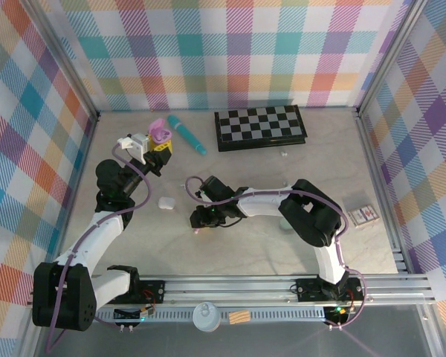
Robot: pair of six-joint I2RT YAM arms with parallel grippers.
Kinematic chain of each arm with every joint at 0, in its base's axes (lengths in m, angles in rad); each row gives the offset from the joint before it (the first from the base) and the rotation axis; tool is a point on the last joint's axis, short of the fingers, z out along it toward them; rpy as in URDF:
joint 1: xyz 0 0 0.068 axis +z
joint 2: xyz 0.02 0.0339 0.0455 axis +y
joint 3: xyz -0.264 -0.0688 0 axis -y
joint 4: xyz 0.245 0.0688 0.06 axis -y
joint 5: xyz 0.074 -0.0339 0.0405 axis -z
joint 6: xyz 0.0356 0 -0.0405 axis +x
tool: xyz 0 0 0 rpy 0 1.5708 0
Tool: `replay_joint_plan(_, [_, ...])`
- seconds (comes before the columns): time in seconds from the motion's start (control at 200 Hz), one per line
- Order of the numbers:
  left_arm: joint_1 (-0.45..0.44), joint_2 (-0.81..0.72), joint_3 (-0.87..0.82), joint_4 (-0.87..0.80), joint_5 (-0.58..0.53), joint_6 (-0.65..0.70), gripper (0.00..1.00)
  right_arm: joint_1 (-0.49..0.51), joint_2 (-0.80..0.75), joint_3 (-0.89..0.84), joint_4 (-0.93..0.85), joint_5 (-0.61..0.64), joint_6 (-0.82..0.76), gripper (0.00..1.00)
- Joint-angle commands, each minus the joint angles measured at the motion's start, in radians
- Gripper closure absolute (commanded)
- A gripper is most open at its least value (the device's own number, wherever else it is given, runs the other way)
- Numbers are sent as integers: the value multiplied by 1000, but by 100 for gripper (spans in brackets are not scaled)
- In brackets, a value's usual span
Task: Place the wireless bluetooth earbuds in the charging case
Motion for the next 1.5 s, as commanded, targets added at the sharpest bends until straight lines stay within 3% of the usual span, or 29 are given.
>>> replay_joint_plan(0.0, [12,-20,-10,43,12,0,74,0,1,-22,2,-31,0,70])
replay_joint_plan(0.915, [13,-7,-15,56,12,0,74,11,-25,-37,-22,-9,-13,79])
replay_joint_plan(1.225, [0,0,-25,58,21,9,74,2,-181,-27,-207,209,-119,79])
replay_joint_plan(1.495, [-87,3,-97,61,6,72,74,-59,-349,-20,-378,355,-223,79])
